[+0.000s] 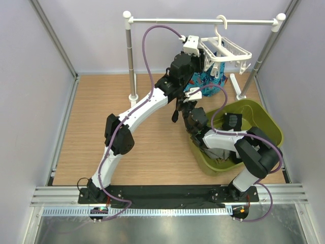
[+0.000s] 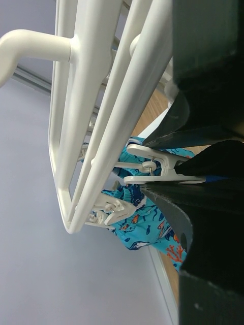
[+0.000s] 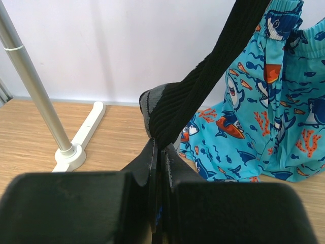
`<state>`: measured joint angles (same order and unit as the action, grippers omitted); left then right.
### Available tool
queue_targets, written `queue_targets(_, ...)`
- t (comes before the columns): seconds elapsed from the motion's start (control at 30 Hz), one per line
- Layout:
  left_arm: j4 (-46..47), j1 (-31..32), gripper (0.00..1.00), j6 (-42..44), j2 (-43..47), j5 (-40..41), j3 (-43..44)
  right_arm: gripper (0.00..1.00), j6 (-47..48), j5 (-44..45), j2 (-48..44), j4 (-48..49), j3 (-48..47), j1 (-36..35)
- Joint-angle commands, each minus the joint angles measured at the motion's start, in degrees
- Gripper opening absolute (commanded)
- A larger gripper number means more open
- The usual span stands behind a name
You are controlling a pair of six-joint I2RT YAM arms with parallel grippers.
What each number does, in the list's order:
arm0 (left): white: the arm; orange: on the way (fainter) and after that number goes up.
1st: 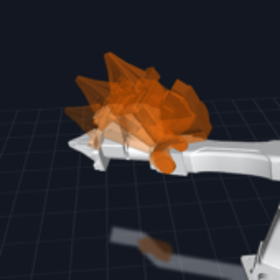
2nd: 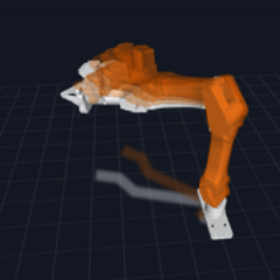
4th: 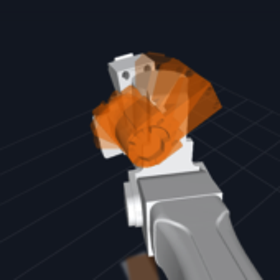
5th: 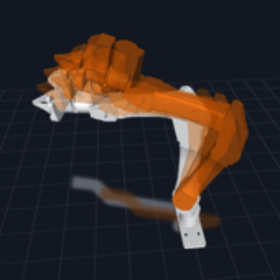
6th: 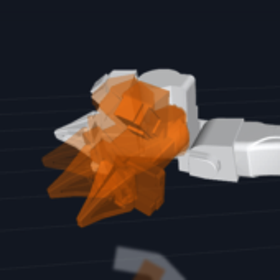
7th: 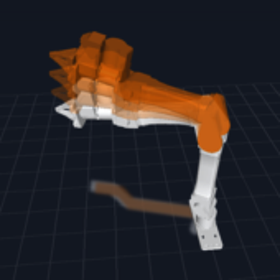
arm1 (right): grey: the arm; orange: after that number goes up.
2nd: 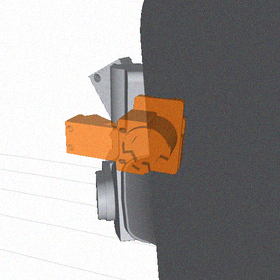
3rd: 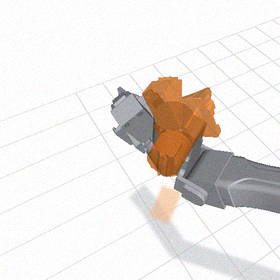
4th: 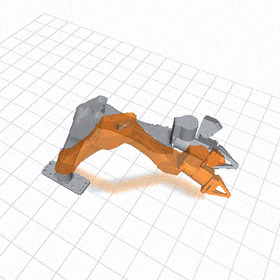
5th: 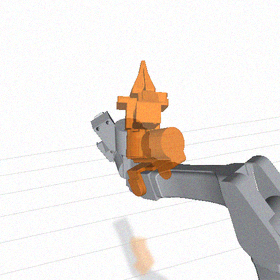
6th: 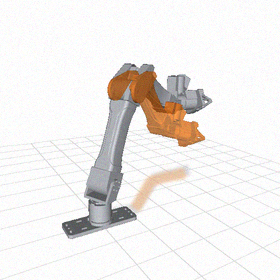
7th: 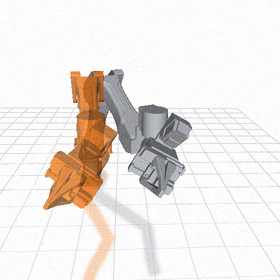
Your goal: Remove the socks clipped to the hanger
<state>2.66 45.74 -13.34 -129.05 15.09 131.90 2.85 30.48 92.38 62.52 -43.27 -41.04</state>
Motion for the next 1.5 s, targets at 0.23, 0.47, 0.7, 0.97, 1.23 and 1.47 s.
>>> queue_targets(0.23, 0.77, 0.23, 0.41, -0.46, 1.61, 1.17, 2.84, 0.01, -0.22, 0.63, -2.03, 3.92, 0.02, -0.45)
queue_targets(0.47, 1.21, 0.41, 0.43, 0.07, 2.14, 1.43, 2.58, 0.01, -0.3, 0.72, -2.03, 3.66, -0.06, -0.36)
queue_targets(0.7, 4.72, 1.2, 0.41, 1.65, 3.81, 2.75, -0.93, 0.01, -0.57, 1.07, -1.94, 3.57, -0.06, -0.45)
queue_targets(0.97, 6.04, 1.37, 0.37, 1.56, 4.86, 3.71, -2.43, 0.01, -0.39, 1.25, -1.94, 3.57, -0.06, -0.36)
queue_targets(1.23, 8.42, 1.64, 0.49, 2.36, 7.06, 5.04, -5.6, 0.01, -0.57, 1.16, -1.76, 3.4, -0.06, -0.45)
queue_targets(1.47, 8.51, 1.64, 0.52, 2.44, 7.41, 6.61, -5.51, 0.01, -0.57, 0.99, -1.94, 3.05, -0.33, -0.45)
